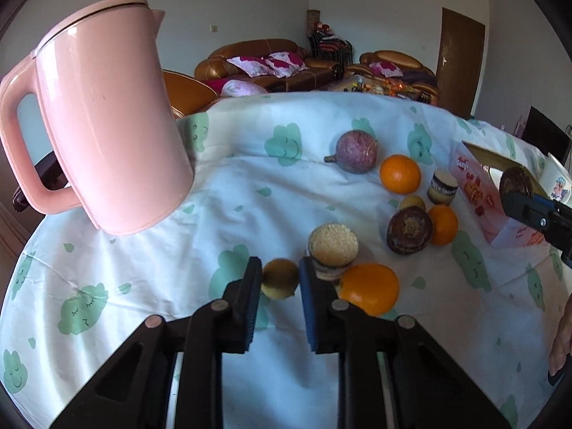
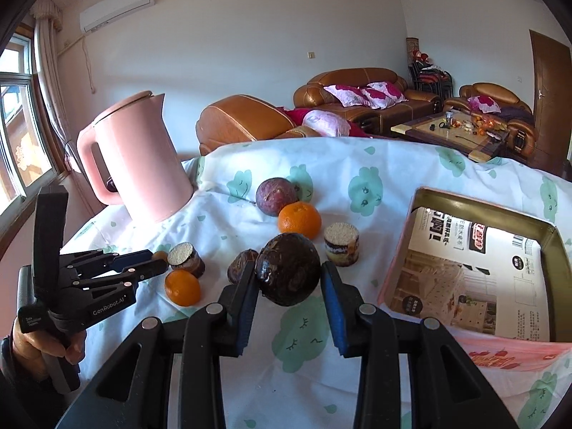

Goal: Organize fruits
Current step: 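Put brown fruit in pink tin with right tool while left adds yellow fruit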

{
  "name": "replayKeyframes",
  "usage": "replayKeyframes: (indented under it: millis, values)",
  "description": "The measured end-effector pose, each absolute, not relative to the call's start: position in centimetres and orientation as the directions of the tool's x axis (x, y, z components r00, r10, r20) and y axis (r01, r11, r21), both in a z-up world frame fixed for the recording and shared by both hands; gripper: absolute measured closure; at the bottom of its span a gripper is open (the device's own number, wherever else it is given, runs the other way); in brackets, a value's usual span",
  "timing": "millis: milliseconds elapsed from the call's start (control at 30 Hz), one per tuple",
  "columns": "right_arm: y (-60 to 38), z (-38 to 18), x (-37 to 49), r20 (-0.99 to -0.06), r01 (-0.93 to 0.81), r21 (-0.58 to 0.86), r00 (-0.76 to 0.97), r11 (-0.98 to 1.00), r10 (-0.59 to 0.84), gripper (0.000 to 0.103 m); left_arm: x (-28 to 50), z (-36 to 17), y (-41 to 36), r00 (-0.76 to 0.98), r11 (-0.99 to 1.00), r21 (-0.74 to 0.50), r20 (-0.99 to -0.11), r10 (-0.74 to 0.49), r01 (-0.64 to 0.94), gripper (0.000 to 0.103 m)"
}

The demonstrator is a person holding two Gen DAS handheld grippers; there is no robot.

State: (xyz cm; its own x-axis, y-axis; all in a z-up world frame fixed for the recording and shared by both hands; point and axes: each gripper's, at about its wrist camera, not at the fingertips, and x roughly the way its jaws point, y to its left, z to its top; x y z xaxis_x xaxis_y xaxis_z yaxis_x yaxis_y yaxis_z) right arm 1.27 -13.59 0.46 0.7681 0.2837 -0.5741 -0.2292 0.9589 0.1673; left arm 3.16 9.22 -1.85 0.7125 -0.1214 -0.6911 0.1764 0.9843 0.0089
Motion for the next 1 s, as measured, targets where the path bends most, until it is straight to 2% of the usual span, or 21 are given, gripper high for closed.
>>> replayKeyframes:
  millis: [300, 367, 533, 633, 733, 767, 800, 900, 1000]
  values:
    - [-21.6, 2.3, 0.8, -0.535, -0.044, 0.166, 0.835, 0.985, 0.128, 0.066, 1.2, 1.0, 7.7, 0.812, 0.959, -0.089, -0.515, -0.274, 0.268, 0.083]
    - [-23.0, 1.9, 0.6, -0.551, -0.021, 0.15, 0.828, 0.989, 0.101, 0.066, 0.8, 1.3, 7.0, 0.809, 0.946, -0.119, -0.493, -0.321, 0.303, 0.083]
    - [-26.0, 0.0, 0.5, -0.607, 0.007, 0.167, 0.789, 0.986, 0.097, 0.066, -0.3, 1.7, 3.9, 0.796, 0.92, -0.103, -0.471, -0.38, 0.378, 0.083]
    - [-27.2, 0.1, 0.2, -0.598, 0.009, 0.214, 0.792, 0.977, 0.124, 0.066, -0.7, 2.5, 3.9, 0.821, 0.934, -0.053, -0.46, -0.337, 0.354, 0.081]
    - [-26.9, 0.6, -0.3, -0.581, -0.006, 0.205, 0.804, 0.979, 0.126, 0.066, 0.4, 2.6, 7.4, 0.824, 0.958, -0.128, -0.489, -0.285, 0.255, 0.074]
    - [-26.6, 0.7, -0.4, -0.579, -0.012, 0.194, 0.806, 0.981, 0.124, 0.066, 0.8, 2.3, 8.9, 0.816, 0.961, -0.172, -0.507, -0.276, 0.218, 0.063]
    - [-26.2, 0.8, -0.4, -0.578, -0.022, 0.187, 0.806, 0.982, 0.128, 0.066, 1.2, 2.0, 10.2, 0.804, 0.962, -0.208, -0.533, -0.263, 0.177, 0.058]
    - [-25.3, 0.7, -0.4, -0.582, -0.05, 0.176, 0.8, 0.983, 0.145, 0.066, 1.7, 0.4, 12.0, 0.774, 0.973, -0.208, -0.598, -0.208, 0.101, 0.057]
    - [-24.6, 0.5, -0.4, -0.585, -0.065, 0.156, 0.798, 0.986, 0.146, 0.066, 2.1, -1.1, 11.1, 0.744, 0.986, -0.127, -0.648, -0.162, 0.104, 0.057]
